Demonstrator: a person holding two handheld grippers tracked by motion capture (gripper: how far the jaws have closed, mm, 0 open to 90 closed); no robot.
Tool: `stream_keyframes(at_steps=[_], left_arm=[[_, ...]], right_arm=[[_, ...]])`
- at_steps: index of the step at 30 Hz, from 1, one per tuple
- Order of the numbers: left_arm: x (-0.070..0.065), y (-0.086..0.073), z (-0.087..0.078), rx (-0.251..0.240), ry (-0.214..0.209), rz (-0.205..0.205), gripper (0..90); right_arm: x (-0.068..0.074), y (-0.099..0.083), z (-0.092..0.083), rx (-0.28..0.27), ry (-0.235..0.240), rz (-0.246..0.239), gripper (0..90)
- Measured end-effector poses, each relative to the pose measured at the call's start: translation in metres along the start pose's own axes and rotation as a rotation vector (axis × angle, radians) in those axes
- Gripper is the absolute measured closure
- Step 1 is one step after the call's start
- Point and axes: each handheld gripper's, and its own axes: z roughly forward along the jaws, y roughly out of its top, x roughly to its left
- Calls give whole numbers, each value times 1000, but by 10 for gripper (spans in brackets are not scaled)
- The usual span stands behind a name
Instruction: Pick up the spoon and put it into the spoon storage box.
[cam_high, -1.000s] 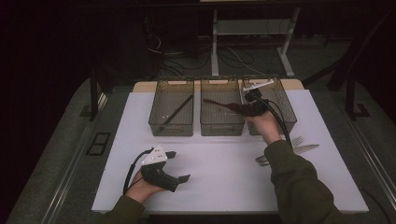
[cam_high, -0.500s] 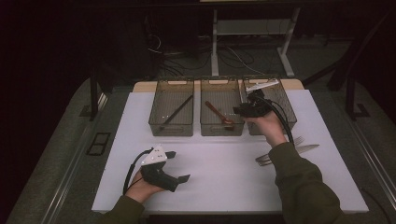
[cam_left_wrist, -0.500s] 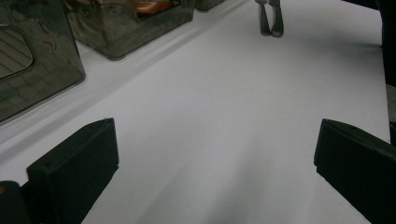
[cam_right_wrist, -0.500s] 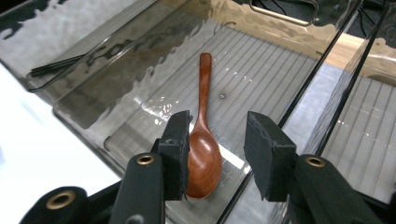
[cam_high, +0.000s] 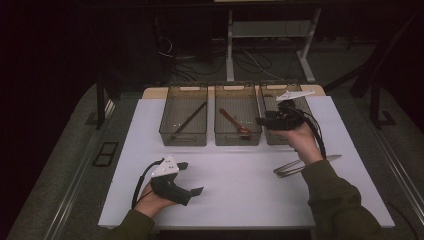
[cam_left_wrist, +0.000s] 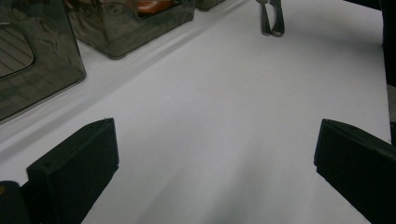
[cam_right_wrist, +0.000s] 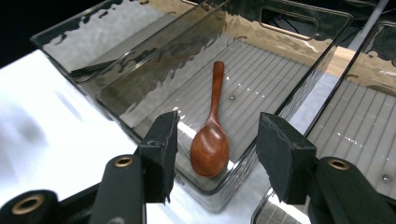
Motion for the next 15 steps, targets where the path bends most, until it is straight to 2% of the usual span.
stream_keyframes(at_steps=[9, 15], left_arm=[[0, 0, -1, -2, 3, 7, 0], [-1, 0, -1, -5, 7, 8, 0]], right_arm=[[4, -10, -22, -24, 27, -39, 454], [4, -23, -35, -30, 40, -34, 439]])
